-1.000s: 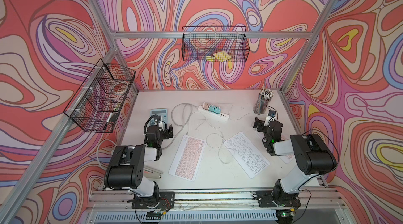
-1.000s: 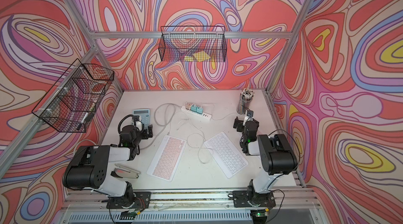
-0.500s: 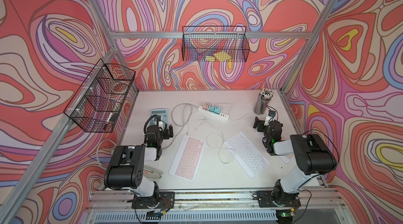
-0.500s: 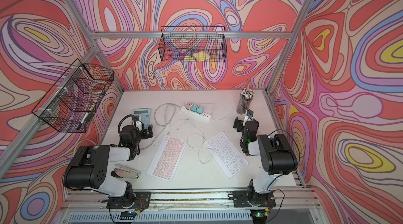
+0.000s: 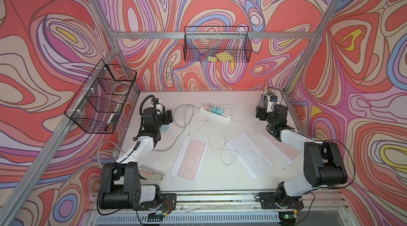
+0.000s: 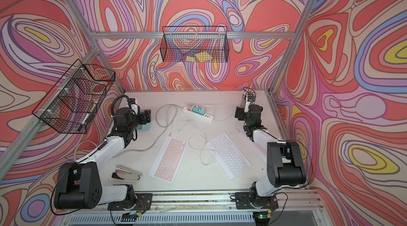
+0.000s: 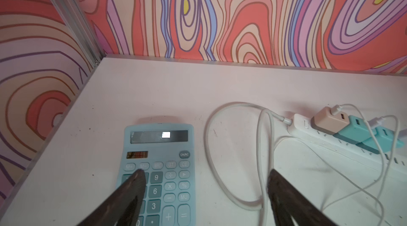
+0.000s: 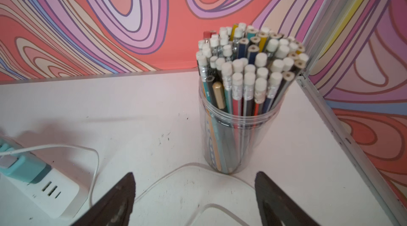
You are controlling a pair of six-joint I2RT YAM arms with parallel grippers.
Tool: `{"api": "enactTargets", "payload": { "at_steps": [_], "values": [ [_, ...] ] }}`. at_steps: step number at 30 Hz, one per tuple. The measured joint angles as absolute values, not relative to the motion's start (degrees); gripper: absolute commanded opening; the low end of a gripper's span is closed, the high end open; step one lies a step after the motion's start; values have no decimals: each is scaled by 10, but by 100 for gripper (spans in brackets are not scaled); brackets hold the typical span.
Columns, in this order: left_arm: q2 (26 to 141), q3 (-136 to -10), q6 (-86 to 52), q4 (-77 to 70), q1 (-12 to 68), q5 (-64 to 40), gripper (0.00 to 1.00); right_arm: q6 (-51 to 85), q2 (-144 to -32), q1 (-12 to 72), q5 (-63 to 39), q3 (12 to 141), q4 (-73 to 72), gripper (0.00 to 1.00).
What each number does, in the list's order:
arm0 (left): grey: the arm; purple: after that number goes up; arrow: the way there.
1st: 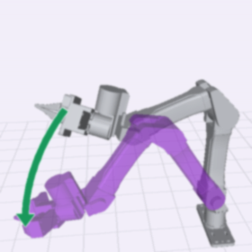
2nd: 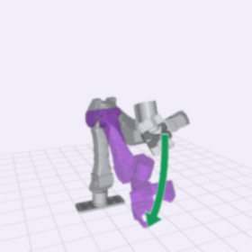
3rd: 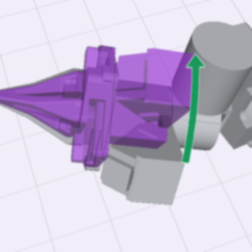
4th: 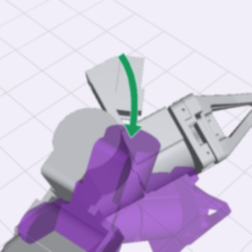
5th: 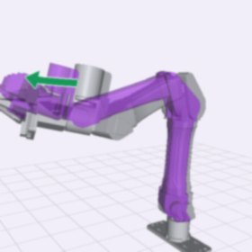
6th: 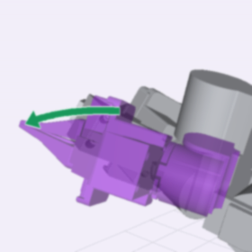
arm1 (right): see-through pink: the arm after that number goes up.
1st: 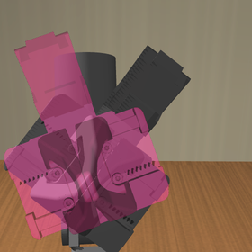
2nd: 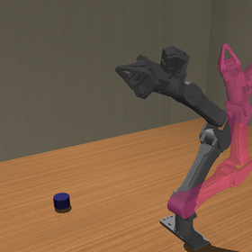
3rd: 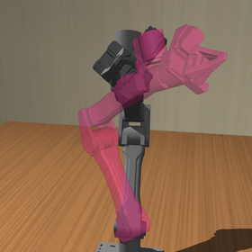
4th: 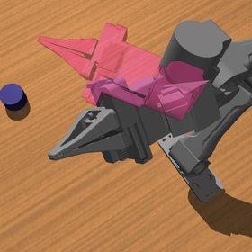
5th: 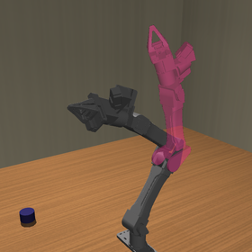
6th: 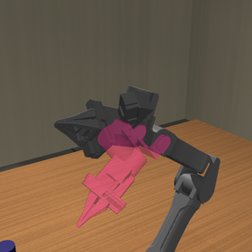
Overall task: Unplug the wireless keyboard
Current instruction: Remove the plug from the socket.
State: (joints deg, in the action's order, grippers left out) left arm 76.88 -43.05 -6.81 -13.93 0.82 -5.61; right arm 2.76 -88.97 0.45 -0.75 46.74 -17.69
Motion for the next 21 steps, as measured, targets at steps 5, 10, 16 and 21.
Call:
{"api": "enactTargets", "payload": {
  "at_steps": [5,10,16,21],
  "values": [
    [769,-454,-114,-70,52,-73,81,40,-890,6,-51,481,-101,78],
    [770,-466,-189,-55,85,-111,76,37,-890,32,-100,482,-76,76],
    [803,-475,-268,-63,132,-161,70,20,-906,83,-192,509,-74,66],
    [846,-480,-318,-76,150,-190,65,-4,-952,130,-242,529,-113,56]
  ]
}}
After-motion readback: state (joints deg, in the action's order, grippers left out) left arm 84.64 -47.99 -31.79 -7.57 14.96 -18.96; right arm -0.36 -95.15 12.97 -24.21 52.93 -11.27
